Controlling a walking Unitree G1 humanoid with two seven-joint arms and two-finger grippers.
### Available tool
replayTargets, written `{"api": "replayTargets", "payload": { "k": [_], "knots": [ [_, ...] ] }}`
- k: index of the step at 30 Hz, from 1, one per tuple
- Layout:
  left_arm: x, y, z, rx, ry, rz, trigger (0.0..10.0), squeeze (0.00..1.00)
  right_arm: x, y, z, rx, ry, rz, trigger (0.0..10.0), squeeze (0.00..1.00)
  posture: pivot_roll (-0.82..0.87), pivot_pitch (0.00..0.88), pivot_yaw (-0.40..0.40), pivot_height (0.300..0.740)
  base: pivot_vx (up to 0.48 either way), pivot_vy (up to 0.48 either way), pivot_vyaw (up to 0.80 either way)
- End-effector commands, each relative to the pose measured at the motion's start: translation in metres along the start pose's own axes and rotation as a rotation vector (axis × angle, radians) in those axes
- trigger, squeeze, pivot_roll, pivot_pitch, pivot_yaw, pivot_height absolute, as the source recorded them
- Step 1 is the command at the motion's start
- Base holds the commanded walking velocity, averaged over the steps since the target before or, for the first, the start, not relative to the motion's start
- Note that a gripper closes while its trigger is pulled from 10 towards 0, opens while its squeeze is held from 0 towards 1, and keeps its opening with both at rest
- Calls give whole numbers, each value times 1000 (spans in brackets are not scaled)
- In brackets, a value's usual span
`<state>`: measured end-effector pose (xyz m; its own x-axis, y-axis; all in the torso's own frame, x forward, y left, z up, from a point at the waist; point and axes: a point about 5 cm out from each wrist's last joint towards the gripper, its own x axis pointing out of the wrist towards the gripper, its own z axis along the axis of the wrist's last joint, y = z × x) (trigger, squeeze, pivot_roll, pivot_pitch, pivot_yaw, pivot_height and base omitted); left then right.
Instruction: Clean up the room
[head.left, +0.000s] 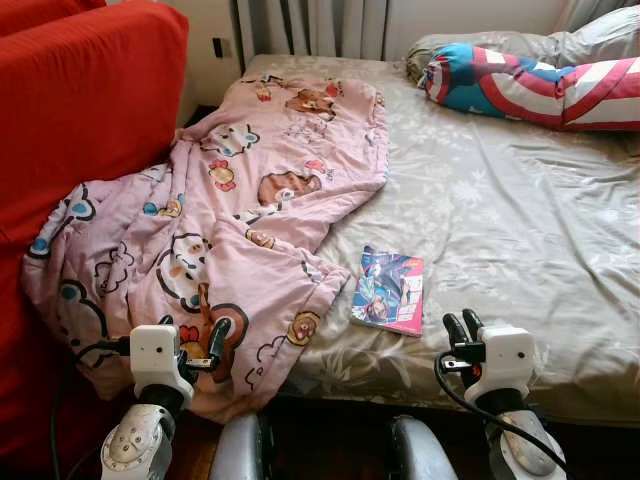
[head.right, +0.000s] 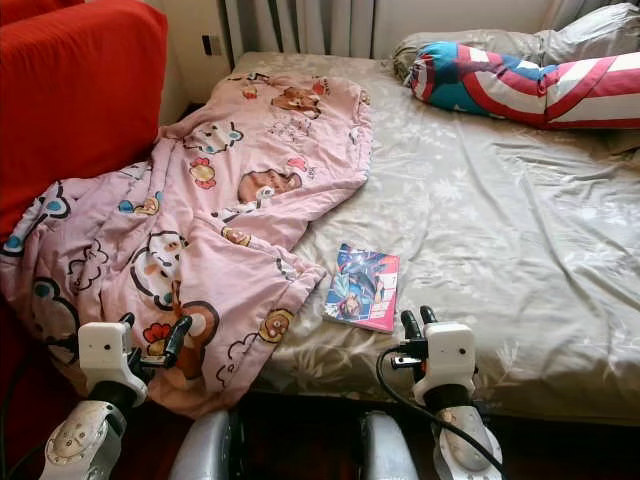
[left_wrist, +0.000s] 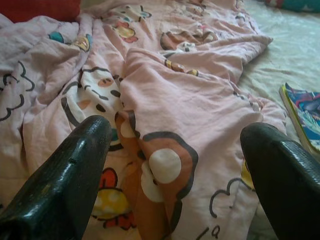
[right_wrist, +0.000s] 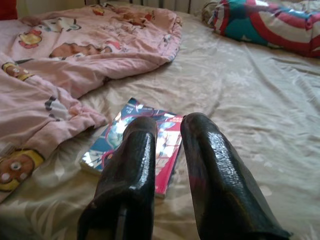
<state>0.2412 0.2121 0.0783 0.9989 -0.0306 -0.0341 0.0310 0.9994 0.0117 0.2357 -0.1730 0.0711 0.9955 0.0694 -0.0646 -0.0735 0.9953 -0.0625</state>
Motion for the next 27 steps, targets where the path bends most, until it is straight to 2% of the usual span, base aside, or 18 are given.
{"api": "replayTargets", "payload": {
  "k": [1, 5, 11, 12, 22, 27],
  "knots": [
    [-1, 0, 2, 17, 3, -9, 10000, 0, 0, 1, 3, 8, -8, 4, 10000, 0, -47, 141, 2, 591, 0, 0, 0],
    [-3, -4, 1, 15, 4, -31, 10000, 0, -2, 7, 8, -1, -42, 73, 10000, 0, -49, 125, 5, 591, 238, 0, 0],
    [-2, -4, 2, 25, 8, -46, 10000, 0, -3, 9, 5, 12, -34, 87, 10000, 0, -43, 125, 5, 591, 344, 0, 698],
    [-2, -2, 3, 26, 8, -44, 10000, 0, -3, 9, 4, 37, -26, 80, 10000, 0, -41, 128, 5, 591, 360, 0, 0],
    [-3, -2, 3, 26, 10, -42, 10000, 0, -2, 5, -2, 42, 2, 50, 10000, 0, -40, 138, 6, 591, 363, 0, 0],
    [-3, -4, 3, 24, 10, -48, 10000, 0, 3, -6, -8, 85, 39, -35, 10000, 0, -42, 142, 8, 591, 359, 0, 0]
  ]
}}
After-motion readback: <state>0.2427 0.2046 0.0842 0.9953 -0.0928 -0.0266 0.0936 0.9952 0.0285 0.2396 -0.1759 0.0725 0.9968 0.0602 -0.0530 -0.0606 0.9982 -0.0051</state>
